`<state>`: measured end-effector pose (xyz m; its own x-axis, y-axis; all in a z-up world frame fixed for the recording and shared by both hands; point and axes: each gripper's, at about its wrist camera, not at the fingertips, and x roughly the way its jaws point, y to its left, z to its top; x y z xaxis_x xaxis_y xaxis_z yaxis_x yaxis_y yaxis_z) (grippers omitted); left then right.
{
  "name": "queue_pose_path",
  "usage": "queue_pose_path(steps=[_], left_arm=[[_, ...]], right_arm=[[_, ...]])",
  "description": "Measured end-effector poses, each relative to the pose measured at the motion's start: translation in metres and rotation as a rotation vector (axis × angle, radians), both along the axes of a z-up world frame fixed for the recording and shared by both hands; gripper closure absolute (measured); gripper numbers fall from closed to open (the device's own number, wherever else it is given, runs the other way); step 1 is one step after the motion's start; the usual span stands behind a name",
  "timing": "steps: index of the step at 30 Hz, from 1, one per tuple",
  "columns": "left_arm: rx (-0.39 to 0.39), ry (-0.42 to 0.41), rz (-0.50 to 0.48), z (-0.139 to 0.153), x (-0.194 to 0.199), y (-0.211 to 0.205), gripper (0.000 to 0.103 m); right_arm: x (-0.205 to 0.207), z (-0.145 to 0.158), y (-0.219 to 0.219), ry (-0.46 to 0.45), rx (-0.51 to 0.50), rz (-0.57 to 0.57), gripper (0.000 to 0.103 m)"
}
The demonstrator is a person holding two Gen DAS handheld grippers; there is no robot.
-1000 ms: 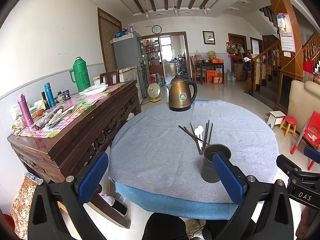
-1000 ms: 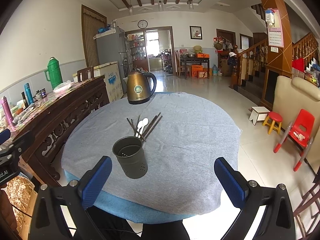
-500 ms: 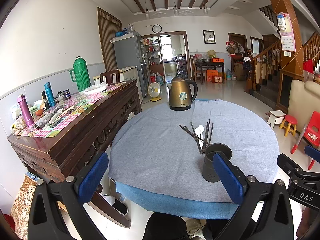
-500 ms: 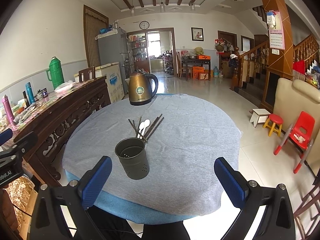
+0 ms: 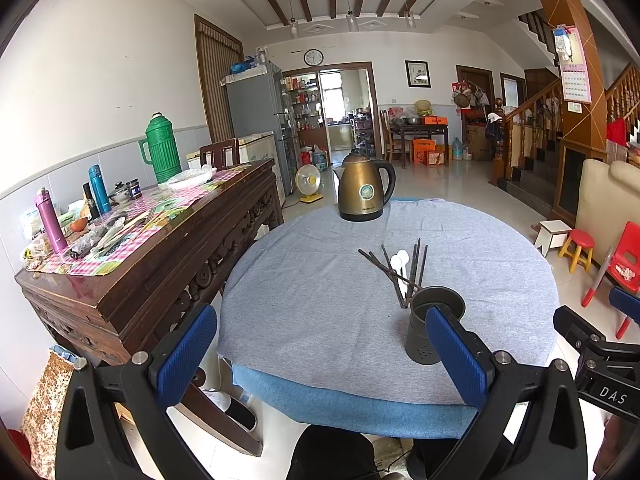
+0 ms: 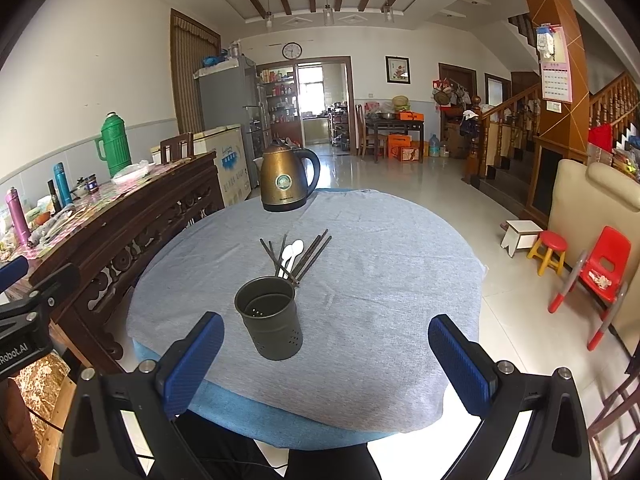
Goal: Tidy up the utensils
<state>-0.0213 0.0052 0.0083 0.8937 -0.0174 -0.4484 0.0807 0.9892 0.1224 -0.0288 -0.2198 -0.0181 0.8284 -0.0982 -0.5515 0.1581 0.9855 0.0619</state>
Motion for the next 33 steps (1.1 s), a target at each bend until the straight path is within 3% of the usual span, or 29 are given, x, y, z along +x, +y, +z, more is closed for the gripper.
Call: queue_pose_path(steps=[33], left_arm=[[0.017, 0.044, -0.018, -0.011, 0.032, -0.009, 0.0]], right_arm=[[0.015, -0.008, -0.009, 0.026, -0.003, -0.006, 0.0]])
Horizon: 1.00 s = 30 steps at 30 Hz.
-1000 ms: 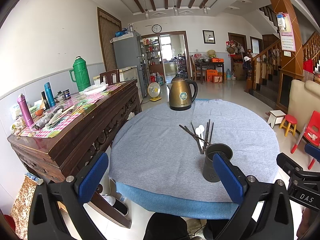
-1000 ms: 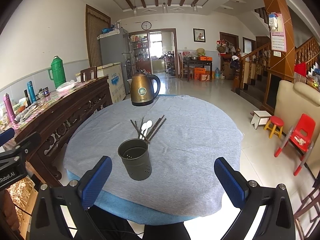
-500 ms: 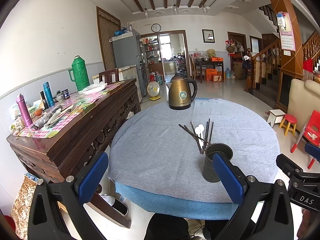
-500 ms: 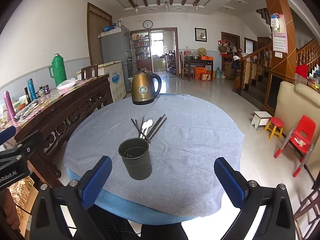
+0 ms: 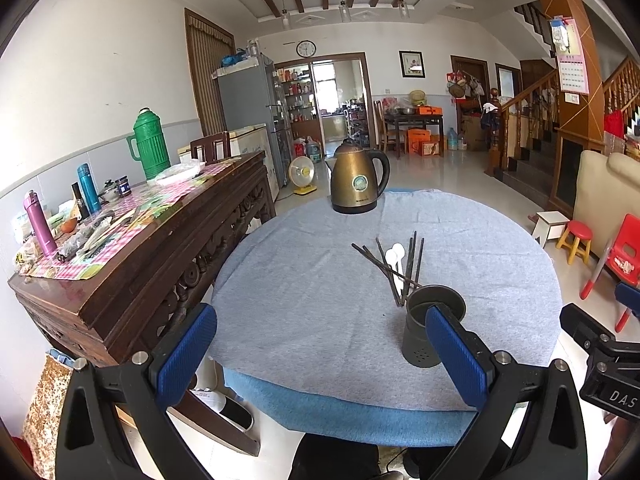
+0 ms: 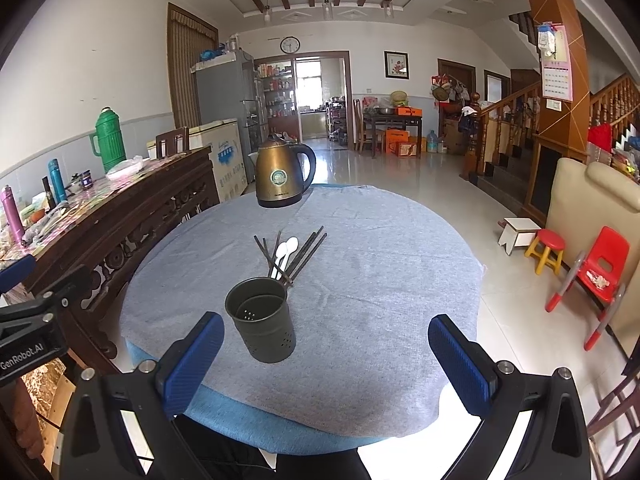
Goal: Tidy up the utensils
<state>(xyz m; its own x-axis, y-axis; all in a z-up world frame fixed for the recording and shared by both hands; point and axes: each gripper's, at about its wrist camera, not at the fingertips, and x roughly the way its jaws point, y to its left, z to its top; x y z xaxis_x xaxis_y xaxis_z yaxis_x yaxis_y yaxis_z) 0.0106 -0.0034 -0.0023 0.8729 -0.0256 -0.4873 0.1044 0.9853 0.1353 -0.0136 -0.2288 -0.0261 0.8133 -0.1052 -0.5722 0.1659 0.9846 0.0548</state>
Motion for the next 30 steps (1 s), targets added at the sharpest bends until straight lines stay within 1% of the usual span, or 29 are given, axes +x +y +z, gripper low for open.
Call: queue_pose_path(steps=[8, 15, 20, 22, 25, 28, 30], left_arm=[[0.007, 0.024, 0.001, -0.006, 0.019, -0.003, 0.0], [0.006, 0.055, 0.004, -0.014, 0.042, -0.004, 0.0], [0.005, 0.093, 0.007, -0.025, 0.07, -0.005, 0.0], [-0.002, 0.123, -0.001, -0.031, 0.086, -0.005, 0.0], [-0.026, 0.184, -0.016, -0.038, 0.122, 0.0, 0.0], [-0.065, 0.262, -0.031, -0.048, 0.168, 0.005, 0.0], [-0.074, 0.318, -0.031, -0.057, 0.203, 0.006, 0.0]], right_arm=[[0.012, -0.002, -0.001, 0.013, -0.001, 0.009, 0.0], [0.036, -0.009, -0.003, 0.049, 0.001, 0.011, 0.0], [0.059, -0.016, -0.008, 0.075, 0.016, 0.03, 0.0], [0.076, -0.016, -0.016, 0.091, 0.061, 0.048, 0.0], [0.108, -0.018, -0.032, 0.108, 0.136, 0.066, 0.0], [0.162, -0.026, -0.06, 0.155, 0.237, 0.081, 0.0], [0.198, -0.036, -0.074, 0.192, 0.29, 0.085, 0.004]])
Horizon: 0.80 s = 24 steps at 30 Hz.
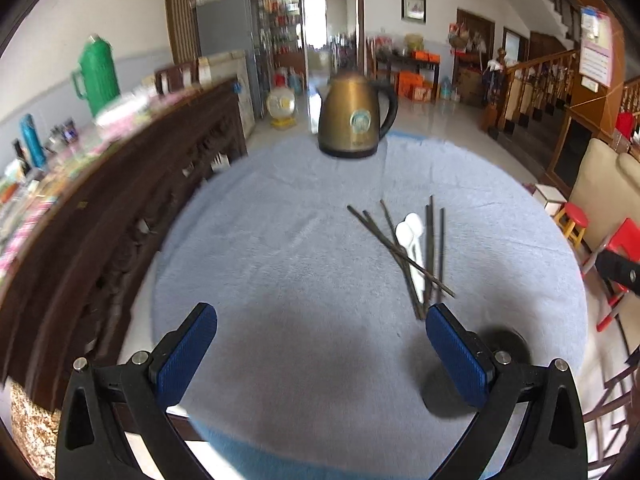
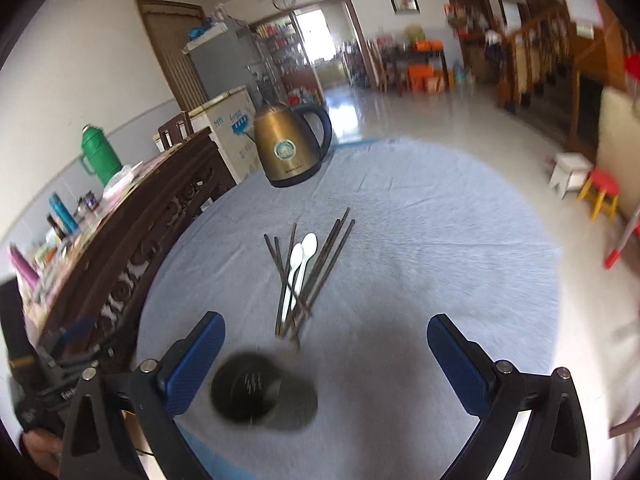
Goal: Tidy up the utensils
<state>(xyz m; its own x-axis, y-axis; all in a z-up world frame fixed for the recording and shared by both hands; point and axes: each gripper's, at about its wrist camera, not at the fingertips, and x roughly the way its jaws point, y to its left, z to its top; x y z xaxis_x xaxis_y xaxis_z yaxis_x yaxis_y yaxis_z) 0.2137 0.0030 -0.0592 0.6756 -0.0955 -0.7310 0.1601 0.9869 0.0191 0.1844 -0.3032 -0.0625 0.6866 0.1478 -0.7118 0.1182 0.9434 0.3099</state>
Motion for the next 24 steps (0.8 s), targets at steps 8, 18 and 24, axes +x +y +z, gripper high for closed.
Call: queue_pose_path(steps=[8, 18, 24], left_arm=[[-0.053, 0.186, -0.022, -0.041, 0.124, -0.008, 0.023], [-0.264, 0.375, 0.039, -0.078, 0.214, -0.01, 0.044], [-0.317, 0.432, 0.107, -0.097, 0.258, -0.023, 0.044]], right_arm=[[0.163, -0.076, -0.035, 0.227, 0.178, -0.037, 0.044], [0.261, -0.154, -0.03, 0.433, 0.184, -0.141, 0.071], [0.278, -0.168, -0.012, 0.469, 0.075, -0.147, 0.07]])
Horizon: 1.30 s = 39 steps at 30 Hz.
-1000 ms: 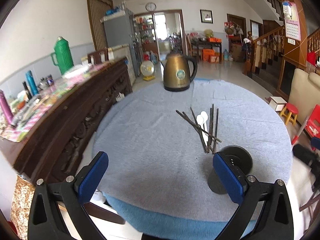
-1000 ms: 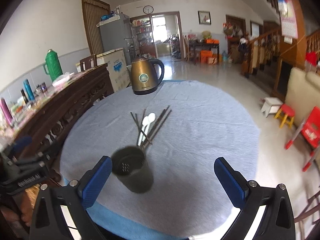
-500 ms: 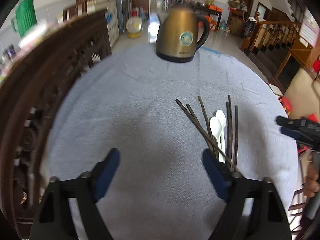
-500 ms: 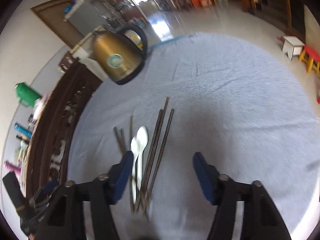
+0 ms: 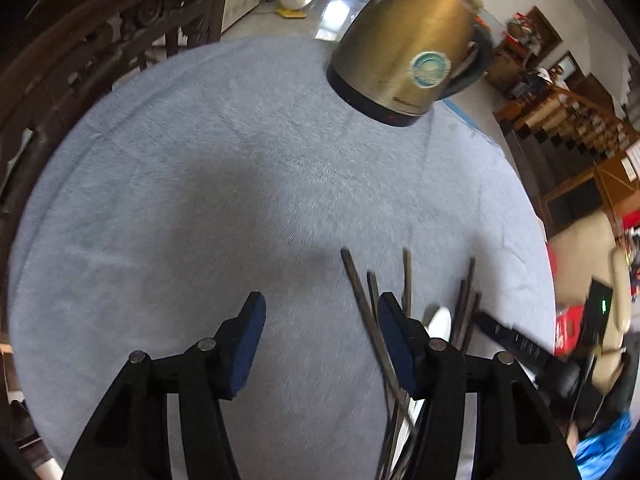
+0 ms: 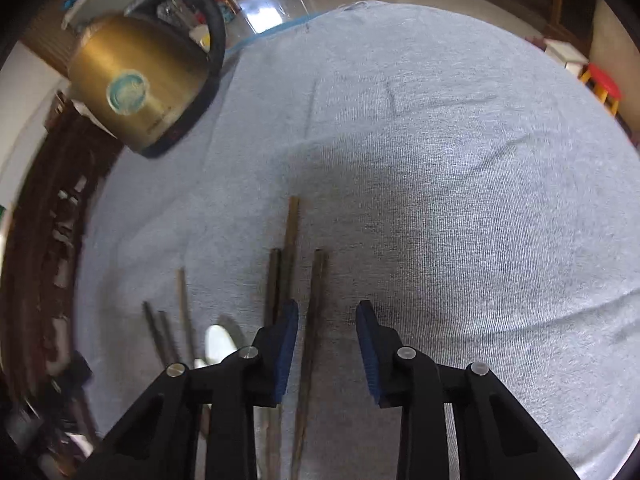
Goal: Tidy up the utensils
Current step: 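Grasp a dark chopstick with the left gripper while the right gripper grasps another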
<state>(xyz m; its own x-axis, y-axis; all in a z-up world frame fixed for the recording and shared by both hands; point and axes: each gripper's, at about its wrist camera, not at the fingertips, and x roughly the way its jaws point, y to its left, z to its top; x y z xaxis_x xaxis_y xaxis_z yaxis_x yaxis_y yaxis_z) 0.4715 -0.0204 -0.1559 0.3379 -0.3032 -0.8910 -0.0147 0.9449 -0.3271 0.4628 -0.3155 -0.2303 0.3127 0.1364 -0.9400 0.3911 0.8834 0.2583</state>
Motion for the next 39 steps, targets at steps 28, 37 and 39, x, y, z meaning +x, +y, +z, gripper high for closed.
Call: queue_pose_path(steps=[28, 37, 39], left_arm=[[-0.026, -0.171, -0.097, 0.016, -0.04, -0.011, 0.098], [-0.031, -0.552, -0.112, 0.118, -0.172, 0.002, 0.098], [-0.022, -0.623, -0.106, 0.13, -0.198, 0.005, 0.098]], right_arm=[[-0.079, 0.072, -0.035, -0.342, 0.109, 0.011, 0.097], [-0.179, 0.159, -0.021, -0.621, 0.011, -0.003, 0.099], [-0.199, 0.17, -0.01, -0.665, -0.041, 0.005, 0.099]])
